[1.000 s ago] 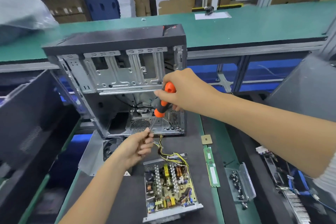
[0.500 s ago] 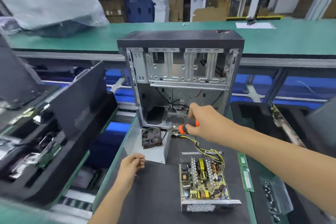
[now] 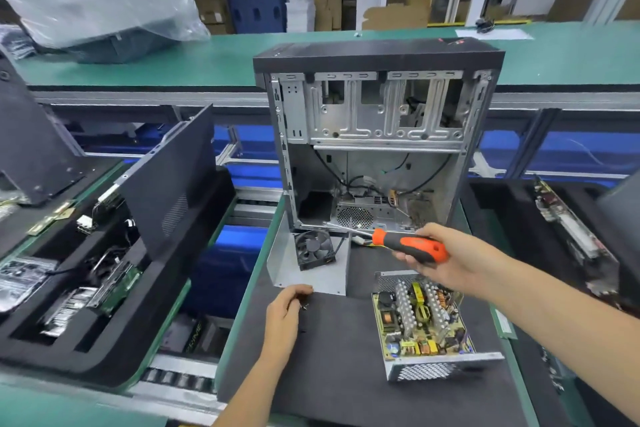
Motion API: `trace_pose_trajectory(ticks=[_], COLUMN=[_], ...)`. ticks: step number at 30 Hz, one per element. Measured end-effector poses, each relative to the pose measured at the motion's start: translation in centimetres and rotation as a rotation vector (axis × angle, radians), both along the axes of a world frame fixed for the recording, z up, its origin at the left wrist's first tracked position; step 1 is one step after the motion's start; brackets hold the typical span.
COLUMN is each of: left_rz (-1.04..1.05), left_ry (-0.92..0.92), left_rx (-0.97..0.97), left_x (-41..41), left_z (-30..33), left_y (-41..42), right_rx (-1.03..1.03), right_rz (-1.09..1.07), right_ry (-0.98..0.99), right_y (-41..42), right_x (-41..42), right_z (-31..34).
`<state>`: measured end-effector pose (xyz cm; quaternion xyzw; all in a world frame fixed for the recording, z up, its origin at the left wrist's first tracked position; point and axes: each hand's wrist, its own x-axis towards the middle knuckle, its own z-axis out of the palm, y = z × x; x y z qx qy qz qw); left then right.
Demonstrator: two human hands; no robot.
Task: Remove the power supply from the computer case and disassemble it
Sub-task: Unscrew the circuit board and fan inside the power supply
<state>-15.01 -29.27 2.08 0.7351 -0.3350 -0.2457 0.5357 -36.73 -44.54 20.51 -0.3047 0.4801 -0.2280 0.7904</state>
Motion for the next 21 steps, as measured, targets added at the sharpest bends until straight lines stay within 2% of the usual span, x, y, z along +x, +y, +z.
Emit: trace_pose_trajectory(ticks=[4,8,12,15,19,21], left_rz=[-0.063,-0.145,-0.211,-0.184,-0.089,-0.067], left_ry=[-0.01,-0.143,-0.198,-0.259,-0.412,-0.424], left_rx=[-0.011,-0.042,-0.034,-0.057,-0.084,-0.139], left_x=[-0.2,-0.5,-0.7,-0.2,-0.1,-1.5], left_z=[0.0,0.2,0.3,0.8,2.7,4.3], left_y=[0.3,0.3,0.0,-0.5,-1.9,-2.9], right_rx=[0.082,0.143,0.081,-0.009,-0.224,-0.355], right_rz=[0.034,0.161,0.275,0.291,0.238,0.231], right_ry=[-0.19,-0.284,-0.165,-0.074,0.099,0.195], right_y=[1.2,2.4,2.8,2.4,0.8,-0.2], right_x=[-0.1,0.1,0.4,0.5,-0.5,-1.7], right_z=[-1.1,-1.3,-1.9,-2.3,-3.5,-4.1])
